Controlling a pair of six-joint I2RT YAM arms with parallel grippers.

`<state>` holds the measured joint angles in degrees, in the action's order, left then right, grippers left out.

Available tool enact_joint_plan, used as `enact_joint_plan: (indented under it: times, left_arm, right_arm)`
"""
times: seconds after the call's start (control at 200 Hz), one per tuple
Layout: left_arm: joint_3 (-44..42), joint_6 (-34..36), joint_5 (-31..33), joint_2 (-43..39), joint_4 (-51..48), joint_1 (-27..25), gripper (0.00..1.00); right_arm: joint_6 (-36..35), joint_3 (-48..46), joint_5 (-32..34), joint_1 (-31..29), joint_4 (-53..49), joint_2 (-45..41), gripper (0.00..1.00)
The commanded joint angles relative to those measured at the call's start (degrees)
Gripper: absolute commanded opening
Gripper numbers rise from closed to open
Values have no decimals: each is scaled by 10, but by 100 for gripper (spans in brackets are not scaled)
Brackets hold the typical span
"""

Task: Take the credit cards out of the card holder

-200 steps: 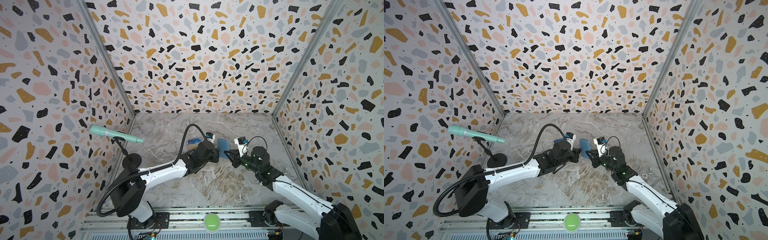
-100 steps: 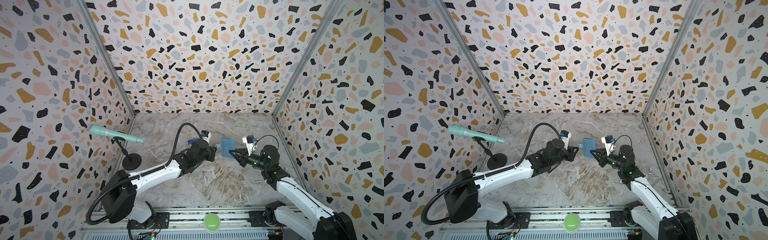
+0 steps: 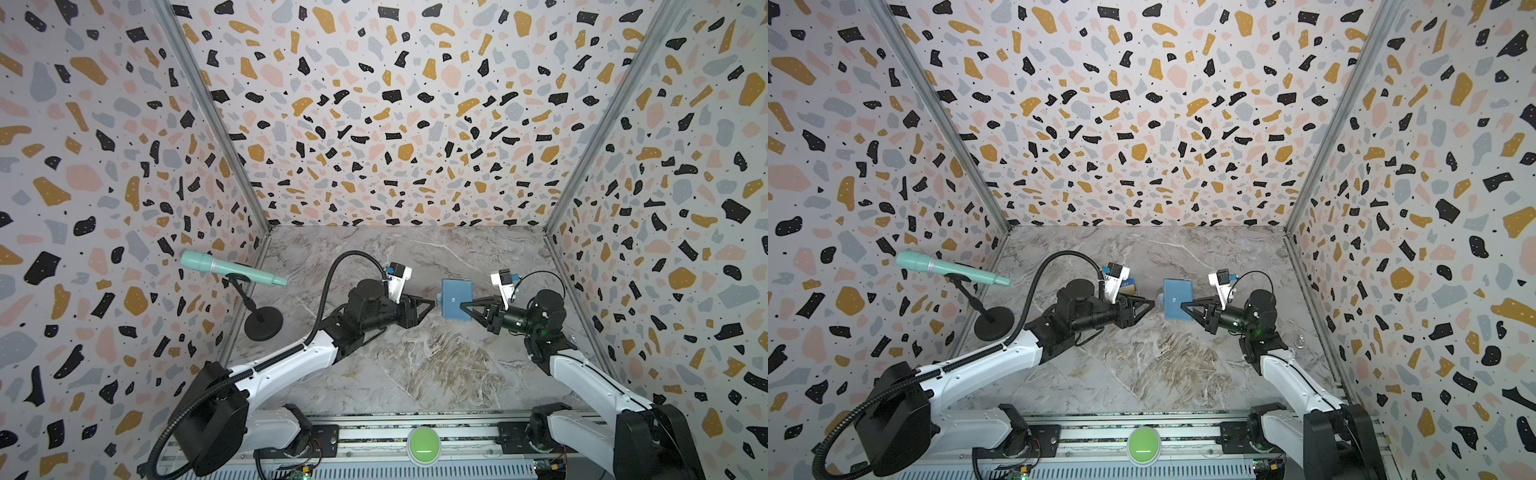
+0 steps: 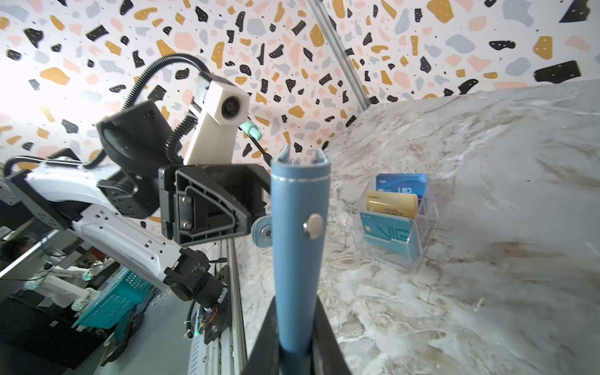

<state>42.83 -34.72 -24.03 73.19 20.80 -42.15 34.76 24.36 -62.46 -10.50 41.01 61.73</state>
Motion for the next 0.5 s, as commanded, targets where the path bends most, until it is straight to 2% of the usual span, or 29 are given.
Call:
enact_joint_plan:
  times: [0.0,0.11,0.215,0.33,0.496]
  left_arm:
    - [-20,-21,-62,-12,110,0,60]
    - [-11,24,-16,-19,46,-8,72]
    - [19,102,44,-17,-46,-40,74]
    - [-5,84,46,-28,7,-43,72]
    - [-37,61,44,-35,65,-43,63]
  right_arm:
    - [43,6,-31,-3,74,2,0]
    - [43,9,-23,-11,73,4,0]
    - [43,17,-20,-28,74,13,0]
    - [60,23,-21,-38,98,24,0]
    - [108,25,-32,-38,157,40,0]
